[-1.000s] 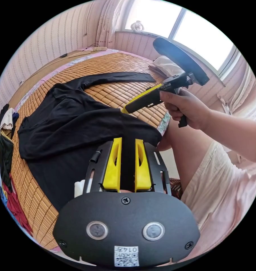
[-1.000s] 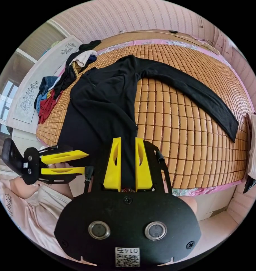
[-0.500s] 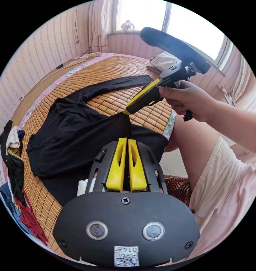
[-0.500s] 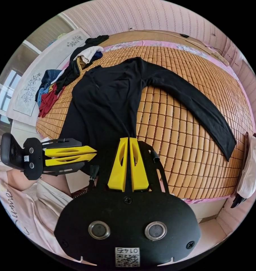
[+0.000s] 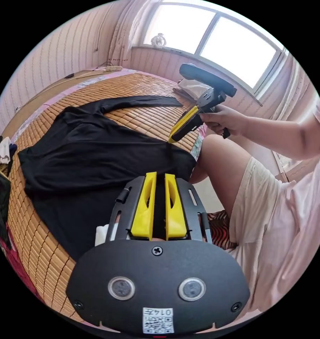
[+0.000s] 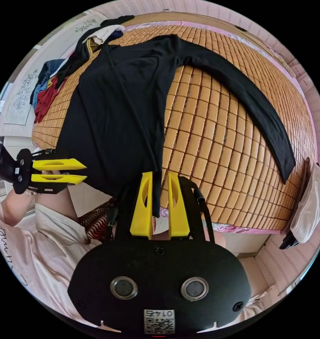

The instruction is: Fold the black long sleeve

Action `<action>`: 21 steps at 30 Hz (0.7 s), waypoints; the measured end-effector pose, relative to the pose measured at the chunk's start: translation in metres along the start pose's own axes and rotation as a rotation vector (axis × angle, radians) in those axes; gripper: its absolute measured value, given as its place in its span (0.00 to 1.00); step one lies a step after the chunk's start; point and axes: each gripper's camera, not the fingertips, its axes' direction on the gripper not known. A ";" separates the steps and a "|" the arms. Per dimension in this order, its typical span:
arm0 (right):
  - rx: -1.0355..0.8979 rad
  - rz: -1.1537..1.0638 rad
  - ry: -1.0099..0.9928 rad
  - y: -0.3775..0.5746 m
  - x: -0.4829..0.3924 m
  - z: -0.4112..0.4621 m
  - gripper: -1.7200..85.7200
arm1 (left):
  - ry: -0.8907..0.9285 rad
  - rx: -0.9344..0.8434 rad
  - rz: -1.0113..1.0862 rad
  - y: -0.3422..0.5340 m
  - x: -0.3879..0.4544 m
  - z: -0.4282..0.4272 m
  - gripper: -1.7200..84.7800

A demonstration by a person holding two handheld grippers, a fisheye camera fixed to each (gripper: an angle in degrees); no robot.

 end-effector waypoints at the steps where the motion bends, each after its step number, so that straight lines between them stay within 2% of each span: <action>1: 0.033 -0.038 -0.014 -0.016 -0.002 -0.013 0.10 | -0.072 0.007 -0.029 0.008 -0.020 -0.014 0.07; 5: 0.167 -0.253 -0.092 -0.109 -0.036 -0.052 0.10 | -0.401 -0.009 -0.186 0.029 -0.111 -0.042 0.07; 10: 0.250 -0.427 -0.116 -0.237 -0.100 -0.057 0.11 | -0.525 -0.018 -0.311 0.023 -0.193 -0.044 0.07; 14: 0.232 -0.338 -0.123 -0.329 -0.121 -0.038 0.12 | -0.466 -0.029 -0.312 0.011 -0.225 -0.032 0.09; 18: 0.199 -0.255 -0.114 -0.372 -0.124 -0.020 0.11 | -0.432 -0.029 -0.296 0.006 -0.240 -0.021 0.08; 21: 0.126 -0.288 -0.062 -0.394 -0.129 -0.008 0.05 | -0.380 -0.038 -0.324 0.005 -0.255 -0.010 0.04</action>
